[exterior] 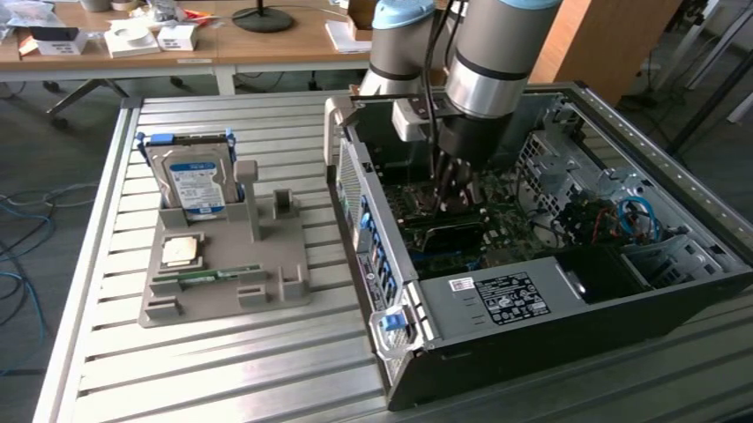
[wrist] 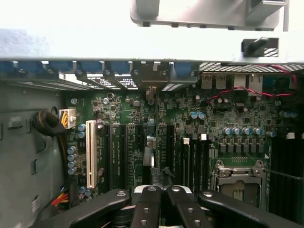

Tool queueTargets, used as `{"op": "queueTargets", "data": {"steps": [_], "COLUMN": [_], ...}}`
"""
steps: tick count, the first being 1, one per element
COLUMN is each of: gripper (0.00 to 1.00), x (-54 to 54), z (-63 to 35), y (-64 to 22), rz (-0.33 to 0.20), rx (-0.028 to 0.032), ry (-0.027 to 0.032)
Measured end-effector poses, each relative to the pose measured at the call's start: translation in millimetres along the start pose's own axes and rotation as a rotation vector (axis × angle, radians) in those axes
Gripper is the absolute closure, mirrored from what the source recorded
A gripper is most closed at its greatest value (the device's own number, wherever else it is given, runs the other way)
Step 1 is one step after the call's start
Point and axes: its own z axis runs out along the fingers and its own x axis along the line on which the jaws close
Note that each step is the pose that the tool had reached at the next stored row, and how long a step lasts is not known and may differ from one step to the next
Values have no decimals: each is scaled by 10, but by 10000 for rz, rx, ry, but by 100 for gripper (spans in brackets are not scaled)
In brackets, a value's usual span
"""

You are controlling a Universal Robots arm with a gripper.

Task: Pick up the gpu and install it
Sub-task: 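Press down on the gpu until it lock into place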

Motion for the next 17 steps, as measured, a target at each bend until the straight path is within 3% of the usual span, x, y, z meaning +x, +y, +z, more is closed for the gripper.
{"op": "queueTargets", "data": {"steps": [10,17], "gripper": [89,89], "x": [-5,-7], "z": [-298,-431], "y": [1,2], "rz": [0,-1], "rx": [0,0], "ry": [-1,-1]}}
